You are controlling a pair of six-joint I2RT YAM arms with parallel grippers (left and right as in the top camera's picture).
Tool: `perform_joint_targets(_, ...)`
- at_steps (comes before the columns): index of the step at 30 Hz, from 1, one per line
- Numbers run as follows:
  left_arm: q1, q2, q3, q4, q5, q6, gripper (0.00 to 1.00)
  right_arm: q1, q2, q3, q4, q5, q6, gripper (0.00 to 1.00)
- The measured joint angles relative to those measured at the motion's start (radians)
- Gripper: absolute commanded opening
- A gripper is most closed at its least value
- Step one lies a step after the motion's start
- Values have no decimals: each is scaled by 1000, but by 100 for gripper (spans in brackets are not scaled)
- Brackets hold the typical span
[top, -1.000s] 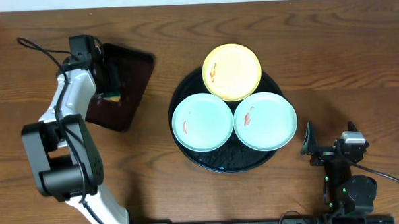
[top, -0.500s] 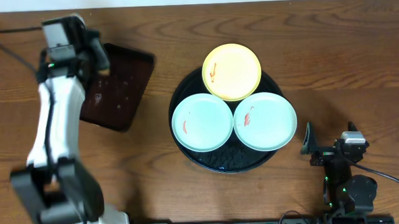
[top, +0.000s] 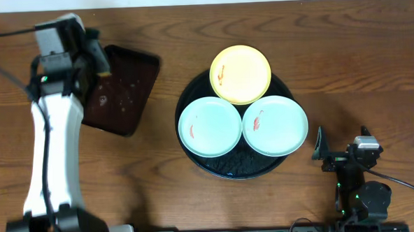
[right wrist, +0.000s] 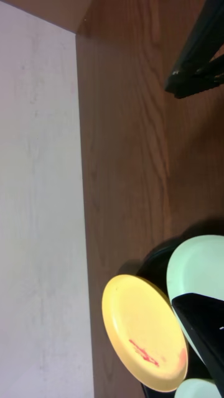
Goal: Clean dirty plates on tray and stack at the side
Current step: 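Lift the sponge out of the tray with the left gripper, then carry the sponge onto the left pale green plate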
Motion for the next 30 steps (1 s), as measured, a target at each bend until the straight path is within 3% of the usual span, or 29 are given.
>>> perform_joint_targets(3, 0, 31, -35, 25, -45, 6, 7, 0, 0, 0, 0, 0, 0, 99)
perform_joint_targets(7, 0, 239, -99, -42, -71, 47, 7, 0, 0, 0, 0, 0, 0, 99)
perform_joint_targets(10, -2, 288, -134, -98, -67, 60, 7, 0, 0, 0, 0, 0, 0, 99)
perform_joint_targets(13, -9, 185, -113, -97, -24, 56, 7, 0, 0, 0, 0, 0, 0, 99)
perform_joint_targets(18, -58, -137, -8, -60, 89, -16, 7, 0, 0, 0, 0, 0, 0, 99)
perform_joint_targets(22, -133, -332, 28, -132, 138, -92, 7, 0, 0, 0, 0, 0, 0, 99)
perform_joint_targets(25, -203, -362, 28, -236, 151, -153, 8, 0, 0, 0, 0, 0, 0, 99)
perform_joint_targets(30, -332, -259, -38, -351, 160, -293, 8, 0, 0, 0, 0, 0, 0, 99)
